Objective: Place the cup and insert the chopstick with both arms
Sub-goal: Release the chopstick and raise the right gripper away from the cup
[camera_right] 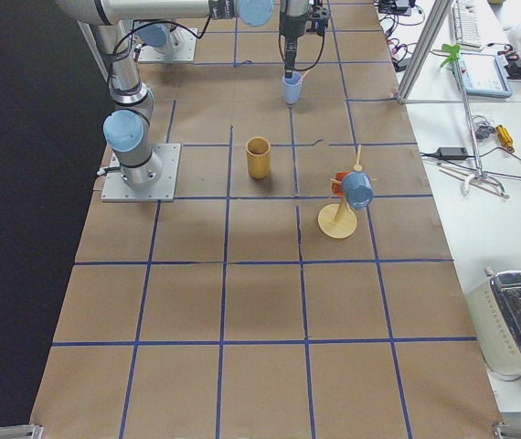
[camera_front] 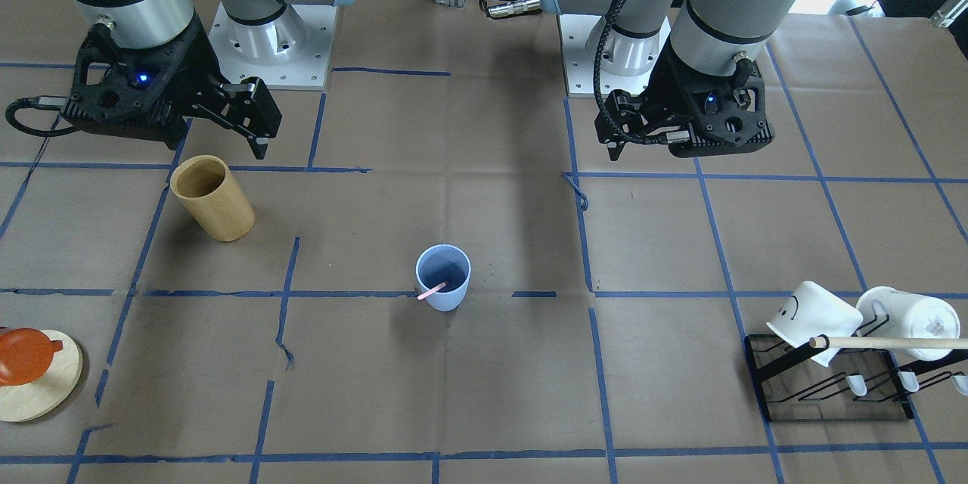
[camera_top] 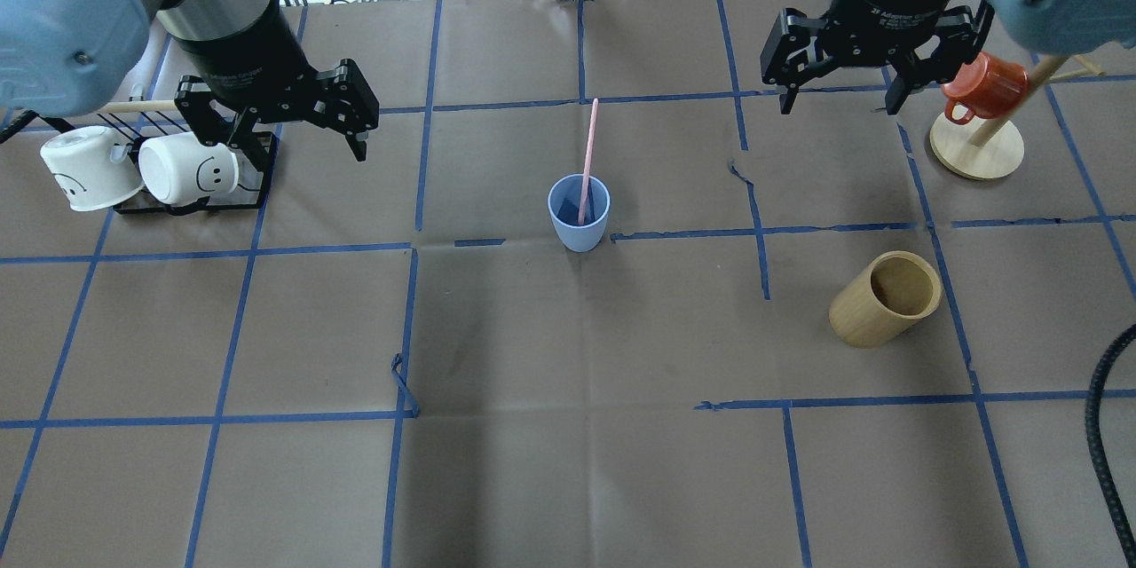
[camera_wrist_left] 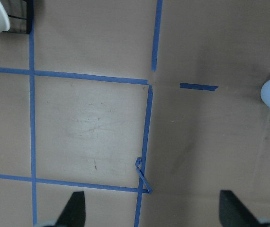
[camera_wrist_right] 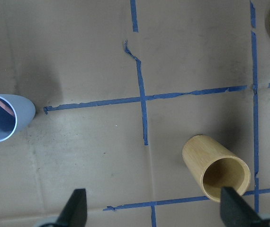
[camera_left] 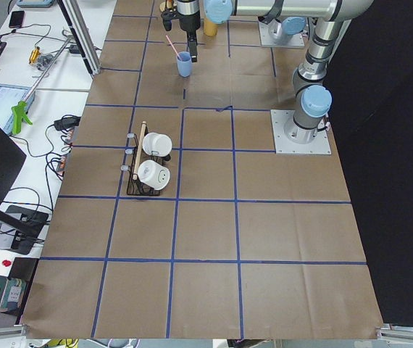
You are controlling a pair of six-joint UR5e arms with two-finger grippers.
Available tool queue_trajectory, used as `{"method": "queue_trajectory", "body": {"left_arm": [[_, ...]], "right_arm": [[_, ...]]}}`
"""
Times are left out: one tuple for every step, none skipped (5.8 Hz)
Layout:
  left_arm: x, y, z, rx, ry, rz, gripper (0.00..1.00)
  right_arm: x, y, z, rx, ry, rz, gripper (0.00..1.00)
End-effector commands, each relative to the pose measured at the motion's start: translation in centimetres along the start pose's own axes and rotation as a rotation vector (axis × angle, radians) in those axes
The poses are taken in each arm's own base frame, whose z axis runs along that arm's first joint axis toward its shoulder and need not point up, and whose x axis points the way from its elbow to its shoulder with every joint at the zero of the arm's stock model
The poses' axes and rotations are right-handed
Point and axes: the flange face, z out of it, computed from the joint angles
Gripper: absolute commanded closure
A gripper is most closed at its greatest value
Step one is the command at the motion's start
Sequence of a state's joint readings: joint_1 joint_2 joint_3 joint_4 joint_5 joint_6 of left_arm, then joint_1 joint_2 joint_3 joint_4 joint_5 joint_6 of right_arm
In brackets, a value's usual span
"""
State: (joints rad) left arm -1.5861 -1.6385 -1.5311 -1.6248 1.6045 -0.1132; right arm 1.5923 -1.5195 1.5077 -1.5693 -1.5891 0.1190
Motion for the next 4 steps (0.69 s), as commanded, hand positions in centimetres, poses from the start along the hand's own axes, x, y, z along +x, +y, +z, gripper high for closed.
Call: {"method": "queue_trajectory", "body": {"left_arm": [[0.14, -0.28, 0.42, -0.008, 0.0, 0.002, 0.02], [0.15, -0.35, 0.48, -0.008, 0.0, 0.002, 0.02], [0.07, -0.37, 0.42, -0.009, 0.001, 0.0, 0.02], [0.16, -0.4, 0.5, -0.01, 0.0, 0.002, 0.02]], "right_arm": [[0.05, 0.0, -0.04, 0.002, 0.004, 0.001, 0.0], [0.03, 0.02, -0.02, 0.001, 0.003, 0.001, 0.0], [0.01, 0.08, 0.28, -0.006, 0.001, 0.001, 0.0], [-0.03, 0.07, 0.32, -0.005, -0.002, 0.001, 0.0]]}}
